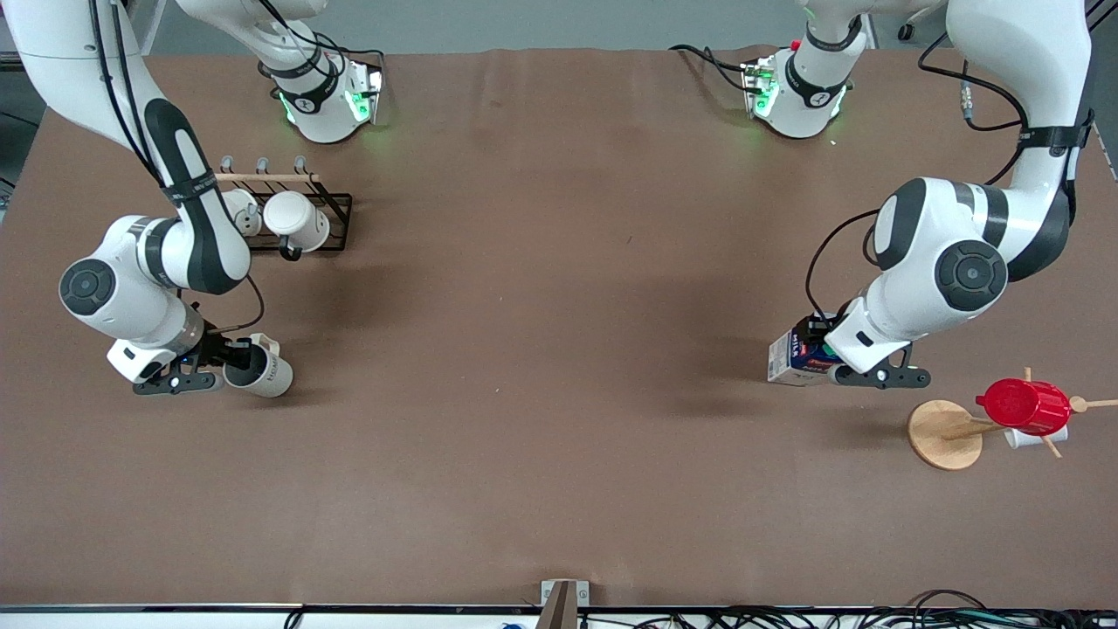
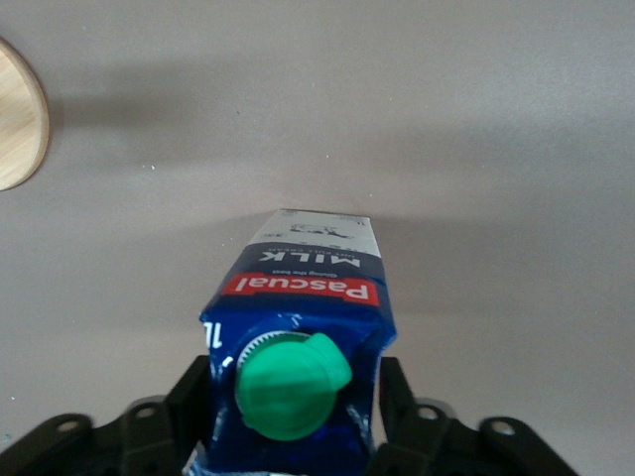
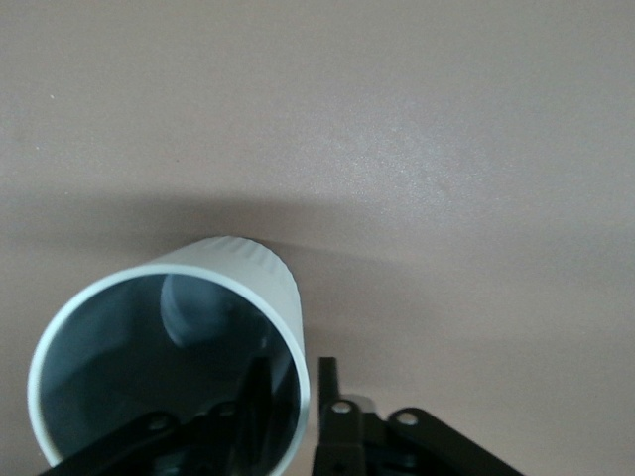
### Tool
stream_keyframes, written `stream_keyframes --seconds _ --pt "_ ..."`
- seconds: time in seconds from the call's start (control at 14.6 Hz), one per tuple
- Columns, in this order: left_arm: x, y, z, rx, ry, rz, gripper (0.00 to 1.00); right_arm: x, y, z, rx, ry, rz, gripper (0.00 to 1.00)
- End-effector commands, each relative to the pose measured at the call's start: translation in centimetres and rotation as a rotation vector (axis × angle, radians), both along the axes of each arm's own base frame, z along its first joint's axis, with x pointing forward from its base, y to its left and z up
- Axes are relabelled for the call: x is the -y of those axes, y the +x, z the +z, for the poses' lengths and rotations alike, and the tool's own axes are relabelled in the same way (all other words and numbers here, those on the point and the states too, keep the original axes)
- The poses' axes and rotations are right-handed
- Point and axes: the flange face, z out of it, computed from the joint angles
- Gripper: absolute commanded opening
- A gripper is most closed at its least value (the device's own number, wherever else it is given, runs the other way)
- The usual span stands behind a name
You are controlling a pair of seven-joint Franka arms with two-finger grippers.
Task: Place cup and milk on table
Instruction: 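Grasp the white mug with the right gripper while the left gripper grasps the carton, then carry the mug and carton toward the table middle with both grippers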
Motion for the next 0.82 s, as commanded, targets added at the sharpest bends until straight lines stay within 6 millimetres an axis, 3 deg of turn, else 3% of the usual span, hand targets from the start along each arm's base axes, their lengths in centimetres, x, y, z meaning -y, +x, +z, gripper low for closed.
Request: stream_keyframes --seconds 0.0,0.21,0.34,0.55,0.76 --pt "-0.1 0.1 0.2 0.011 0.016 0.007 0.57 -0.1 0.3 0.8 0.006 0.012 -0.019 0.0" --pt "-0.1 0.0 1.3 0.01 0.02 0.007 0.5 -1.1 1.2 3.0 -0.078 0.053 -0.03 0.0" --pt "-0.1 0.4 2.7 0.009 0.023 0.007 0.48 -4.4 1.5 5.4 -0.092 0.098 -0.049 0.0" --pt "-0.1 0.8 5.4 0.001 0.029 0.009 0.48 -12.1 1.3 7.7 -0.084 0.132 -0.172 0.0" --pt "2.3 1.0 8.3 0.023 0.015 -0.022 0.48 -20.7 0.3 8.7 -0.083 0.158 -0.319 0.0"
